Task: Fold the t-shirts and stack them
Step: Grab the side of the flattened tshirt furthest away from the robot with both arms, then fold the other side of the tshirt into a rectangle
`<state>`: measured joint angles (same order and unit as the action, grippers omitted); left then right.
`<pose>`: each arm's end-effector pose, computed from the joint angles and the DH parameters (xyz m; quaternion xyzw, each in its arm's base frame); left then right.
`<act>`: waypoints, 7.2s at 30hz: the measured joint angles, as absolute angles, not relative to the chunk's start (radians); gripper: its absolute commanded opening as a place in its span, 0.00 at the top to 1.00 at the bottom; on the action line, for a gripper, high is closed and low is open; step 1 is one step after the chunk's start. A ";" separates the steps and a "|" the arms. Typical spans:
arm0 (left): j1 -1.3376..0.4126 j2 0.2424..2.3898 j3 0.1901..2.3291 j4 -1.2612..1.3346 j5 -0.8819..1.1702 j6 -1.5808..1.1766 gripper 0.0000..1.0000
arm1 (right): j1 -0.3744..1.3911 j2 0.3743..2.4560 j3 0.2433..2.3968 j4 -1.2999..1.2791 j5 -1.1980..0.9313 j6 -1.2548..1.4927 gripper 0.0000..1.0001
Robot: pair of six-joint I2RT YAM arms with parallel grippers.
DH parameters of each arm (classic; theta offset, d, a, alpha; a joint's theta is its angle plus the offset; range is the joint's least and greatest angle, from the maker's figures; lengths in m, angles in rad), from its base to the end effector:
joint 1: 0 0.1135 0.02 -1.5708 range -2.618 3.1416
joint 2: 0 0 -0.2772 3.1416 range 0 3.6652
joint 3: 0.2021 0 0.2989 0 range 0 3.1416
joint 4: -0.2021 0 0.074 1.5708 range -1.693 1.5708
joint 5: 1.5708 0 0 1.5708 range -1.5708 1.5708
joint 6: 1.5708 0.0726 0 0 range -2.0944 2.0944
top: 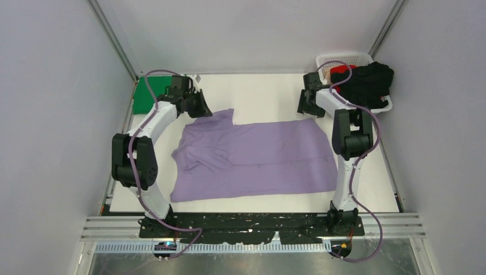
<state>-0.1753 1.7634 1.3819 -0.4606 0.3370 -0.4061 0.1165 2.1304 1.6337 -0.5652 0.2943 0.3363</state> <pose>0.4508 -0.1042 0.2259 -0.0467 0.9219 -0.2508 0.2916 0.5220 0.0399 0.1363 0.1417 0.9475 -0.0824 0.2745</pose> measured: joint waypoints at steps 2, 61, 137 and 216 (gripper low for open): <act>-0.175 1.752 1.375 -0.460 0.338 -0.406 1.00 | 0.115 2.156 1.650 -0.578 0.303 0.326 0.29; -0.363 0.843 0.815 -0.792 0.092 -0.440 1.00 | 0.282 1.356 0.953 -0.712 0.439 0.394 0.94; -0.593 1.514 0.799 -0.416 0.411 -0.498 0.00 | 0.037 1.355 0.749 -0.788 0.503 0.548 0.58; -0.278 1.575 0.828 -0.410 0.469 -0.632 0.00 | -0.217 1.420 0.756 -0.595 0.306 0.473 0.61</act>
<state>-0.2775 1.5749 0.8284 -0.4103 0.4690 -0.6315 -0.2173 1.4204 0.7555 -0.5945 0.3058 0.4732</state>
